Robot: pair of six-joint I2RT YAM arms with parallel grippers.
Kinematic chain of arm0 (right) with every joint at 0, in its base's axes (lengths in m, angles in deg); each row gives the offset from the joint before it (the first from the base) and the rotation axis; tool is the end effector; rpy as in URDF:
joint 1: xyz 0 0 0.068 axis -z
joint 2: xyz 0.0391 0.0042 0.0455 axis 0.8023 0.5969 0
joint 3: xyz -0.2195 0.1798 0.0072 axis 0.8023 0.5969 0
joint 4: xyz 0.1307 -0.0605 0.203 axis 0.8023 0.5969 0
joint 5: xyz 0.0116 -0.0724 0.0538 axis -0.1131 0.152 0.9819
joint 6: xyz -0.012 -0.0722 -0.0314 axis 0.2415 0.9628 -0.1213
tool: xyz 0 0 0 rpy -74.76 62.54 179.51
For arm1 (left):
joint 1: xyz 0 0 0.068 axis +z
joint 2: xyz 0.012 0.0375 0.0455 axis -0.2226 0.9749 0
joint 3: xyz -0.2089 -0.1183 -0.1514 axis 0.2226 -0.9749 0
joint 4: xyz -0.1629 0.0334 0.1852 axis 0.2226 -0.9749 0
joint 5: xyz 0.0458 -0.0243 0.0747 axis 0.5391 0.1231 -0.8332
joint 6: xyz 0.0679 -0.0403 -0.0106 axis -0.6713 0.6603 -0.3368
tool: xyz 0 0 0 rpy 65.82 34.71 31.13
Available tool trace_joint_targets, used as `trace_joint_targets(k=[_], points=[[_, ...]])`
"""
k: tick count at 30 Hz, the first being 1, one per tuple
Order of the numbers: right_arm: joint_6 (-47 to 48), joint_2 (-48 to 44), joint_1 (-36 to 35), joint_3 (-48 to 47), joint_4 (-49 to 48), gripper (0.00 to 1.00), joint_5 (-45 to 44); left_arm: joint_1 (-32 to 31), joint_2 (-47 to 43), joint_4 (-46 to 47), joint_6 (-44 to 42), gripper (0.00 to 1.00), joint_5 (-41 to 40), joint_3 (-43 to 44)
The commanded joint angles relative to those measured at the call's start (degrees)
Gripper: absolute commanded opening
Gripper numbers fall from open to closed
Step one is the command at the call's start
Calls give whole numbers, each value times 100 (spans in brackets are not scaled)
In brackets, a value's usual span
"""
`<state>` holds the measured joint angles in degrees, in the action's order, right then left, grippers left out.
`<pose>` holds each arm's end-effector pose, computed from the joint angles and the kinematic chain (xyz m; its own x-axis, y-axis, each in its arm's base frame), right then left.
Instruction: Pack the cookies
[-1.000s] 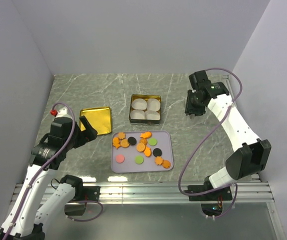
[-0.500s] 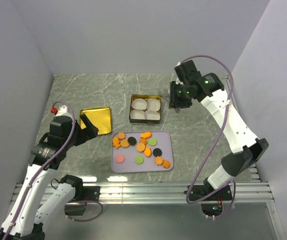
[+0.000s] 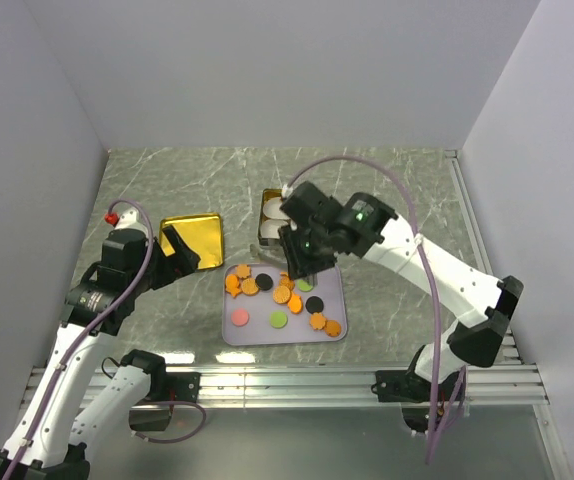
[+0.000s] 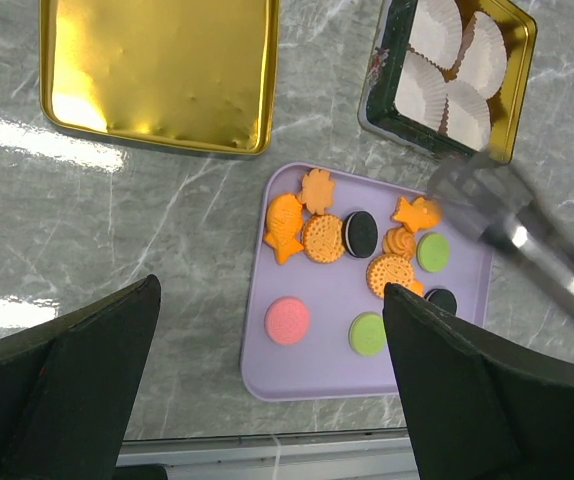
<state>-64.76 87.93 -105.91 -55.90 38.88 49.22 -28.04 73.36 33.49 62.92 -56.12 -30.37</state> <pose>0.1856 0.2403 0.3704 -0.8480 -0.2927 -0.4419 -0.4242 0.8746 0.2348 0.1356 -0.0322 0.3086 -0.5851 -0.4763 -0.6563 -0.1865 0.8666 -0.4628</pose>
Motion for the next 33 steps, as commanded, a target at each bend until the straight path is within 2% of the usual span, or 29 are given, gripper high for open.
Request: trace_joint_targets(k=[1, 7, 22, 33], points=[[-370, -390, -369, 353, -310, 46, -41, 24, -11, 206, -124, 99, 118, 4], [-546, -313, -694, 934, -626, 47, -59, 24, -2, 215, -150, 99, 179, -5], [-652, 417, -844, 715, -539, 52, -357, 6, -55, 189, -177, 99, 206, -14], [-713, 611, -844, 811, -653, 52, -182, -3, -55, 198, -185, 98, 232, -14]])
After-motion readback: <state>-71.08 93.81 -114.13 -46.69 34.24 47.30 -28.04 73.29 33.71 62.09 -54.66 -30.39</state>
